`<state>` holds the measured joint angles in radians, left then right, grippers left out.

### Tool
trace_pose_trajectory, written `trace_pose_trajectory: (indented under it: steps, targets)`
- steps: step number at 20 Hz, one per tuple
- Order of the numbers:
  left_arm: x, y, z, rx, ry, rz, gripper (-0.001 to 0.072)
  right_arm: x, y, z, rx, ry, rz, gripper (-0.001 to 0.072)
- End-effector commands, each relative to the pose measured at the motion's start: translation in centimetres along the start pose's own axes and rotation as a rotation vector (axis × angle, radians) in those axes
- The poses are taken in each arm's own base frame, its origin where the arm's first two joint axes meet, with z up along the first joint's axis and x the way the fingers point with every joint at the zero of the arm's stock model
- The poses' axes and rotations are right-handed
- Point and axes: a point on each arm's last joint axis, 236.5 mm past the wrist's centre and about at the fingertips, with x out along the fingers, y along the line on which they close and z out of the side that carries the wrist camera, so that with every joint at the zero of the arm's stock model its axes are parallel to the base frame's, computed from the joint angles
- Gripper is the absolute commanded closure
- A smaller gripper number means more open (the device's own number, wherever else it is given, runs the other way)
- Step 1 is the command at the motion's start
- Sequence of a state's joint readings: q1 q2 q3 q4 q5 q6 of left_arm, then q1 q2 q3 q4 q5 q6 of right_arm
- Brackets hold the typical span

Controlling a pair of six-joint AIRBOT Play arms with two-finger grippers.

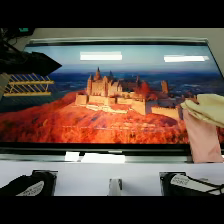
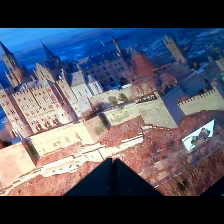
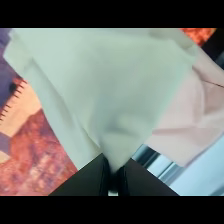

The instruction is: Fold the shirts.

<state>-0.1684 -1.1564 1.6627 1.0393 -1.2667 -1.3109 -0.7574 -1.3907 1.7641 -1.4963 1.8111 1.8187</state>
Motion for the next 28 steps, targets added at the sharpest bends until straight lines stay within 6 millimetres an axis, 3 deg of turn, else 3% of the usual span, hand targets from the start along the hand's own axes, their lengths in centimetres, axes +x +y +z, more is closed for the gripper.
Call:
trace_pose_trajectory:
  steps: [1, 7, 10, 16, 17, 18, 19, 21, 22, 24, 26, 27, 28]
  targets:
    - [0.3, 0.2, -0.1, 0.017, 0.005, 0.000, 0.0675, 2.4, -4.3, -3.9, -0.036, 0.109, -0.159, 0.0687]
    - [0.4, 0.2, -0.2, 0.015, 0.011, -0.002, 0.0676, 7.4, -8.5, -10.2, -0.056, 0.349, -0.307, 0.0687]
    - [0.4, 0.2, -0.2, 0.015, 0.011, -0.002, 0.0675, 8.1, -10.9, -11.6, -0.066, 0.398, -0.404, 0.0687]
    - [0.4, 0.2, -0.2, 0.015, 0.010, -0.002, 0.0675, 10.0, -11.4, -11.8, -0.065, 0.388, -0.416, 0.0666]
    - [0.4, 0.2, -0.2, 0.015, 0.010, -0.002, 0.0675, 10.4, -11.5, -11.8, -0.056, 0.385, -0.418, 0.0448]
    - [0.4, 0.2, -0.2, 0.015, 0.009, -0.001, 0.0675, 10.6, -11.5, -11.8, -0.063, 0.382, -0.415, 0.0142]
    - [0.4, 0.2, -0.1, 0.015, 0.008, -0.001, 0.0675, 10.6, -11.5, -11.5, -0.077, 0.374, -0.415, 0.0094]
    - [0.5, 0.3, -0.1, 0.015, 0.008, 0.000, 0.0675, 10.3, -11.1, -9.9, -0.101, 0.312, -0.398, 0.0099]
    - [0.6, 0.3, -0.2, 0.013, 0.011, -0.001, 0.0675, 9.6, -10.5, -8.0, -0.121, 0.242, -0.378, 0.0106]
    - [1.2, 0.7, -0.2, 0.006, 0.014, 0.001, 0.0676, 6.6, -8.2, -2.4, -0.167, 0.017, -0.323, 0.0111]
    - [2.6, 2.0, -0.6, 0.025, 0.041, 0.052, 0.0678, 0.8, -2.6, 4.4, -0.261, -0.315, -0.241, 0.0112]
    - [3.7, 4.2, -1.7, 0.032, 0.095, 0.148, 0.0678, -2.6, 1.8, 6.9, -0.331, -0.489, -0.178, 0.0112]
    - [4.5, 6.8, -3.3, 0.037, 0.170, 0.272, 0.0678, -5.4, 6.3, 8.0, -0.406, -0.622, -0.114, 0.0112]
